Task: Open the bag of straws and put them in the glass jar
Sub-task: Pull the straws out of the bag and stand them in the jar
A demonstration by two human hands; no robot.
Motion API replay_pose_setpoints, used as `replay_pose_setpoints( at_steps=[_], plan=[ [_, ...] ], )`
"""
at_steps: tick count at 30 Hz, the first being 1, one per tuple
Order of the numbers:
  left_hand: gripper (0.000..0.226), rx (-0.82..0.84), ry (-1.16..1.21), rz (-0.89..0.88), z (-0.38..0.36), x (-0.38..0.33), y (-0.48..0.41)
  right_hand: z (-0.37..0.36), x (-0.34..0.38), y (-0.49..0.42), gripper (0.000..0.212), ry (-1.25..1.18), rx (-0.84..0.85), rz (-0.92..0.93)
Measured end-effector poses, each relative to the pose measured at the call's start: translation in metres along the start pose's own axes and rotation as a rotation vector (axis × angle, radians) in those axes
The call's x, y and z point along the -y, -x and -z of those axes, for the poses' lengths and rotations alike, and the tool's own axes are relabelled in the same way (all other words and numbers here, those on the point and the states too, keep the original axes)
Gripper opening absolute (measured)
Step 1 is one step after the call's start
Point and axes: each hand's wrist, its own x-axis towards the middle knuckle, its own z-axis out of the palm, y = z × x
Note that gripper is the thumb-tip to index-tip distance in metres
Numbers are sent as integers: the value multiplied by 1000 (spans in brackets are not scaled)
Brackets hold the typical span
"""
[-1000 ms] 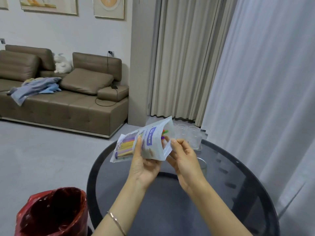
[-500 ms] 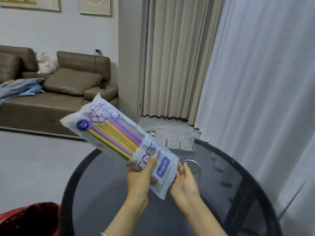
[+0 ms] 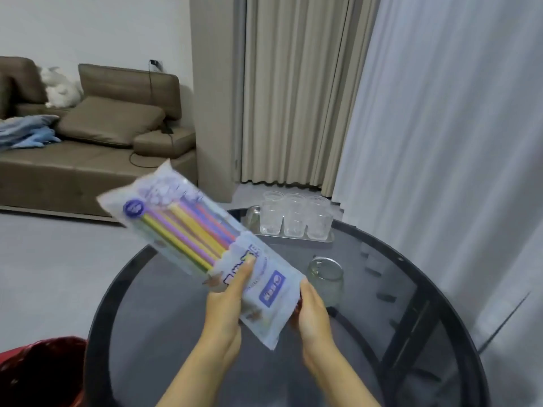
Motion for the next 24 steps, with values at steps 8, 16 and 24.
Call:
replay_pose_setpoints(
  at_steps=[8,16,24],
  plan=[
    [35,-60,284,304,17,15,-7,-7,1,10,44,406,15,282],
    [48,-107,285,274,17,20,-4,0,-7,12,54,670,-79,518],
    [19,-153,288,132,13,30,-4,2,-2,14,40,642,-88,585]
  ],
)
